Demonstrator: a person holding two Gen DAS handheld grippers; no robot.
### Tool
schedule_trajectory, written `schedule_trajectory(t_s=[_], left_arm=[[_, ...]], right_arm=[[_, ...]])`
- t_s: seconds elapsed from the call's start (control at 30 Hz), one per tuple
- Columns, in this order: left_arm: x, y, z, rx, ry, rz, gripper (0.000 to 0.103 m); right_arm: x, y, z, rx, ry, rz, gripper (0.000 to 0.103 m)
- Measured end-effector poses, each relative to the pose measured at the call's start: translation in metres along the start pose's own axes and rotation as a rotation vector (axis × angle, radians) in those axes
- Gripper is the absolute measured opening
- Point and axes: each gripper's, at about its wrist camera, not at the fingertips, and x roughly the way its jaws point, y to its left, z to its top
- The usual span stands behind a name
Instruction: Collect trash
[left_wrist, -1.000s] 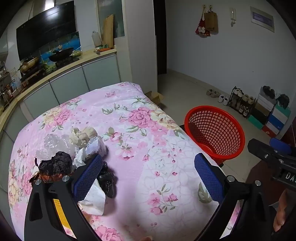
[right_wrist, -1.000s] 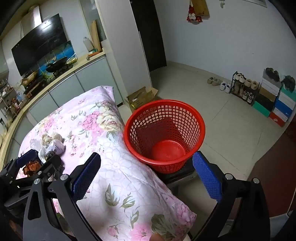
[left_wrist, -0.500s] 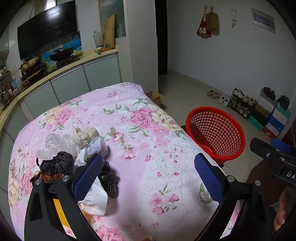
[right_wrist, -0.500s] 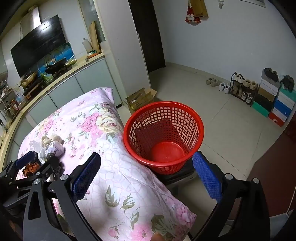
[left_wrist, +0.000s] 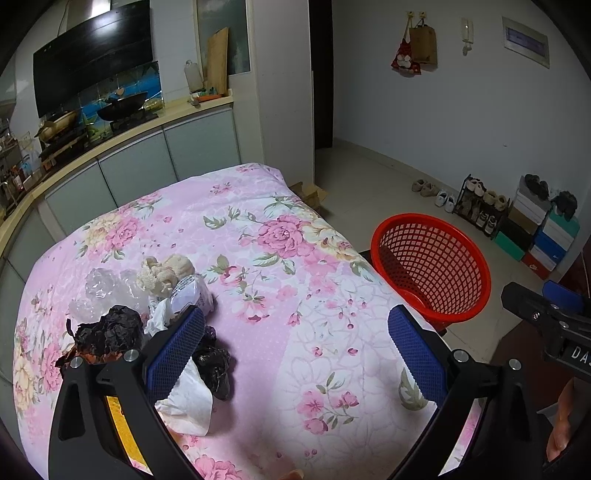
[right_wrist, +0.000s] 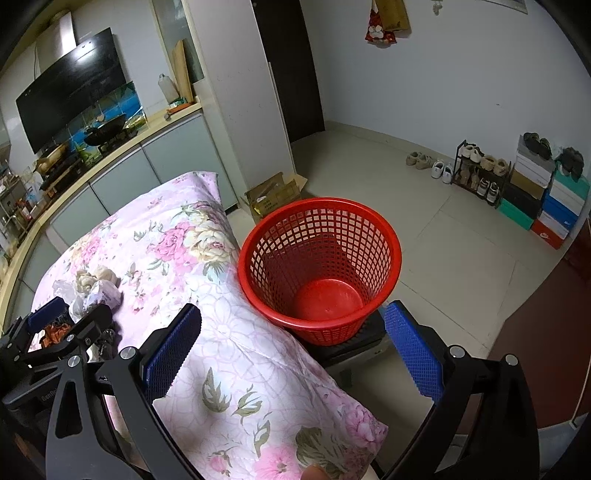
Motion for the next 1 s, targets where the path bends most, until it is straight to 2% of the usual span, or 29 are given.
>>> schedule_trajectory(t_s=[1.0], left_arm=[[0.0095,-0.0019,-0.0059,-0.01,0.019,-0.012,0.096]], right_arm=[[0.0055,-0.0003,-0.0008,0.003,0.013,-0.008,0.096]])
